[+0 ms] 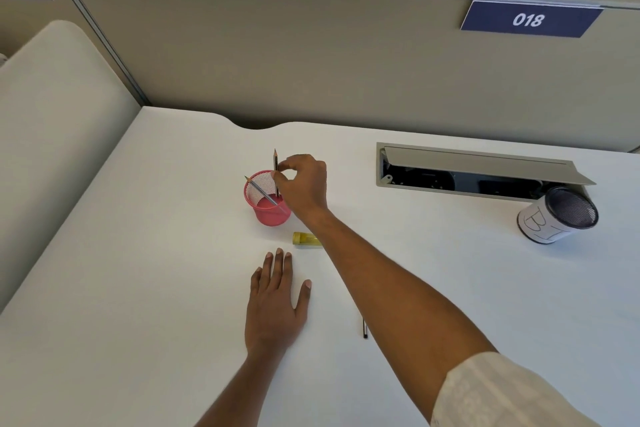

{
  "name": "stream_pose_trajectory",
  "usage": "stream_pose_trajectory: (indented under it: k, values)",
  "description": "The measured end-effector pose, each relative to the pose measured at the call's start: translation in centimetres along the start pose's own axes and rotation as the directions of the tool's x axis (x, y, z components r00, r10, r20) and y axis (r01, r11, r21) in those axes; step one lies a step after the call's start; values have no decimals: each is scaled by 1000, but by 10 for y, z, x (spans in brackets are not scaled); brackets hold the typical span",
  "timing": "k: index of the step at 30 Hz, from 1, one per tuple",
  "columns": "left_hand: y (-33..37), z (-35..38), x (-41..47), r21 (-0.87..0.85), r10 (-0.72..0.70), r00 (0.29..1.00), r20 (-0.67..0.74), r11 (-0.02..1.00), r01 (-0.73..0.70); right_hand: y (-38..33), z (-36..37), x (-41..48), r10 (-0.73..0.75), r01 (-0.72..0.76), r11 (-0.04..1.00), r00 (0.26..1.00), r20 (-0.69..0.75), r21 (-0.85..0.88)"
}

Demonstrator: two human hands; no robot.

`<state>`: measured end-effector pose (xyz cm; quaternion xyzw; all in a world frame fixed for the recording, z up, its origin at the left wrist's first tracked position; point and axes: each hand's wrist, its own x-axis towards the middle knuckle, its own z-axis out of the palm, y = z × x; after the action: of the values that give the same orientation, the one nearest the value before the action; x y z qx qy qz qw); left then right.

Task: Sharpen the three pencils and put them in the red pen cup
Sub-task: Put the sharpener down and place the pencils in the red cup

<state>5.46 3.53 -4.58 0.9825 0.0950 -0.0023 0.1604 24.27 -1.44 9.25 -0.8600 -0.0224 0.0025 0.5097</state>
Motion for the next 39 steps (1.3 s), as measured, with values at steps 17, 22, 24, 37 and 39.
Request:
stream_pose_trajectory:
  k: [17,22,24,37,39]
  values:
    - [0,0,-1,25,0,1000,-11,1000,0,2,31,-2,254,-233,915,967,22,-329]
    - [-1,2,-1,29,8,1000,-9,1000,-8,1,32,-3,228,-189,911,971,66,-367]
    - [-1,1,-1,15,6,1000,-17,1000,-5,1,30,-4,202,-160,924,975,90,-347]
    - [0,-2,-2,-4,14,999,-32,1000,-14,30,-25,-19,-14,14,1000,999,-39,-11]
    - [1,-2,-1,-11,16,999,-38,1000,-17,44,-42,-27,-10,14,999,997,-79,44]
